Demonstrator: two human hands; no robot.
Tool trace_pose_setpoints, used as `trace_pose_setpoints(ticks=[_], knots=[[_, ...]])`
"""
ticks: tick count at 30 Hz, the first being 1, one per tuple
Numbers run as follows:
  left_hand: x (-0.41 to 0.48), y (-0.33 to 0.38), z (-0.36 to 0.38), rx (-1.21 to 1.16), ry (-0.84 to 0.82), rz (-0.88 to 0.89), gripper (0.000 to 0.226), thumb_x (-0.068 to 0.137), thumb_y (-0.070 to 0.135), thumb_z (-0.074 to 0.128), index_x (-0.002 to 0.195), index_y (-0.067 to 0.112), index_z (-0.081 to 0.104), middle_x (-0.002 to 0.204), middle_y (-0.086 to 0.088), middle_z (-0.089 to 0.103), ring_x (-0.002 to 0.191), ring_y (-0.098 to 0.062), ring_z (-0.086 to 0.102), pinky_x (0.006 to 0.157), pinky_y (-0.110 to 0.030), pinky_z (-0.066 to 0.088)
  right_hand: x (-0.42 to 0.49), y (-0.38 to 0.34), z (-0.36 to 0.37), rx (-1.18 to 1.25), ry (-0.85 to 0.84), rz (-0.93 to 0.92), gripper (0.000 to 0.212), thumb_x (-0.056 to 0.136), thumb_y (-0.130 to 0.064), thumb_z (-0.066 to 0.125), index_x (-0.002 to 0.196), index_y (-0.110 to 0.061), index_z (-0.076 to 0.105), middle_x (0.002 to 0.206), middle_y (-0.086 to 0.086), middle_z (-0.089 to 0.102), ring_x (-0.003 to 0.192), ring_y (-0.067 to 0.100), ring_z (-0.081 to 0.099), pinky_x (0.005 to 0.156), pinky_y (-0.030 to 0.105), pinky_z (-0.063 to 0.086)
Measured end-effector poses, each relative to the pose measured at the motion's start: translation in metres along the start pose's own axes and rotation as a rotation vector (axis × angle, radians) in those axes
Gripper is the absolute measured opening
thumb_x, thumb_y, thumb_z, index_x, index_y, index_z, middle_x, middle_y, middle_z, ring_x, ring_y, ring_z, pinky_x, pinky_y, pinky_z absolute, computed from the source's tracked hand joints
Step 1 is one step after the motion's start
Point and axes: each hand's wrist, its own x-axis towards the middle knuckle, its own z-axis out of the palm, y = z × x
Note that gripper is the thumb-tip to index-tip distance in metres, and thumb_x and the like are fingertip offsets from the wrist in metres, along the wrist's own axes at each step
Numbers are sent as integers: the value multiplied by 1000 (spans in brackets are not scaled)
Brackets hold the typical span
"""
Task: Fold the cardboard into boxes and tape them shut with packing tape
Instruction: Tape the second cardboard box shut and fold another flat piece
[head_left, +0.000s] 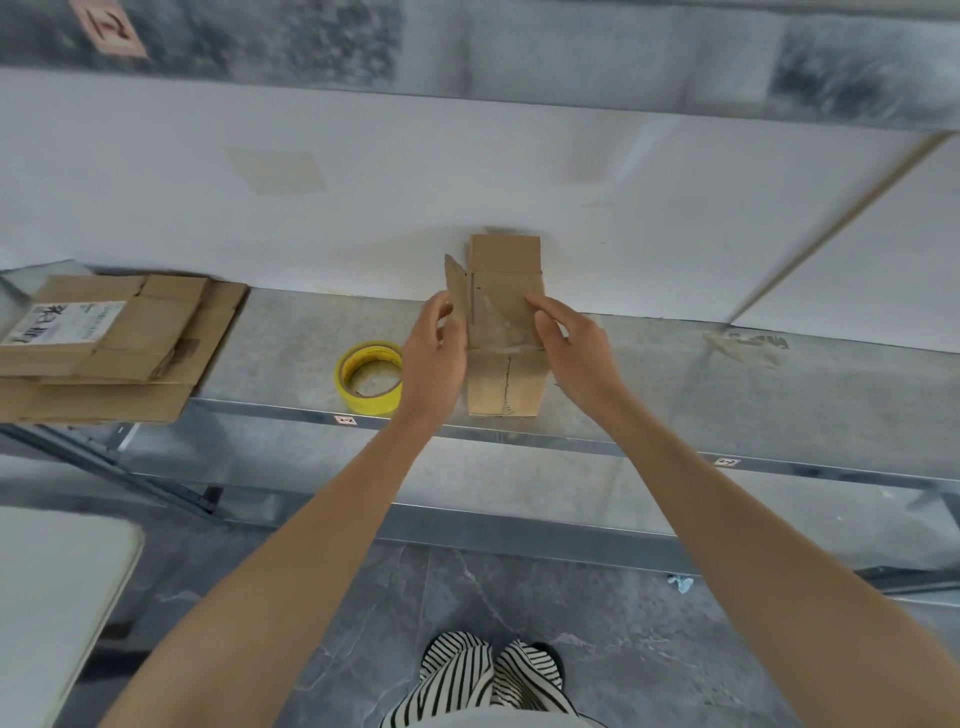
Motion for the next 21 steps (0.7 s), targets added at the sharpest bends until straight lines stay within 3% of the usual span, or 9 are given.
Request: trace_pose_setpoints(ticks=[3,6,7,11,14,17,19,21], knots=[[0,8,18,80,-79,25,41,101,23,38,141,14,42,140,0,47,128,-15,42,100,-20,30,-3,-3,6,10,3,18,39,100,-35,39,136,-25,49,127,-4,59,116,14,53,98,29,42],[0,4,28,118,-71,45,45,101,20,40,146,13,34,151,-5,34,138,-16,33,99,-9,21,-8,-3,14,-39,18,3,45,99,-37,42,142,-25,41,118,-6,59,98,11,55,88,25,42],[0,0,27,151,-70,71,45,102,20,39,146,12,34,152,-6,34,139,-17,32,100,-9,21,-8,-1,14,-37,14,-2,44,99,-34,41,143,-25,40,116,-7,58,96,11,54,87,25,42],[7,-5,8,274,-180,173,47,102,29,36,147,14,34,152,-4,35,140,-17,31,108,-17,21,-5,5,0,17,-86,-17,41,102,-27,35,143,-25,40,135,-6,53,121,13,49,104,27,37],[15,-7,-10,462,-331,266,59,98,45,42,149,20,27,153,0,33,138,-16,34,111,-30,31,-3,14,-9,-81,-180,-70,46,102,-38,31,146,-27,33,140,-3,47,128,14,43,110,31,32],[22,-10,-14,773,-287,388,68,92,60,37,147,19,34,148,0,42,121,-24,54,89,-39,48,-1,20,-13,-324,-226,-168,60,94,-58,22,149,-33,22,155,-5,28,134,20,40,107,41,36],[22,-10,-12,911,-202,537,75,93,66,23,136,11,51,129,-7,60,84,-31,69,58,-36,52,0,20,-14,-506,-229,-211,61,93,-59,18,150,-36,16,156,-8,24,126,24,49,96,41,43],[22,-12,-10,981,-145,642,76,97,60,18,122,4,62,111,-11,70,57,-28,67,40,-27,45,0,18,-15,-630,-217,-241,61,94,-57,18,150,-34,13,156,-7,24,119,26,54,88,40,46]])
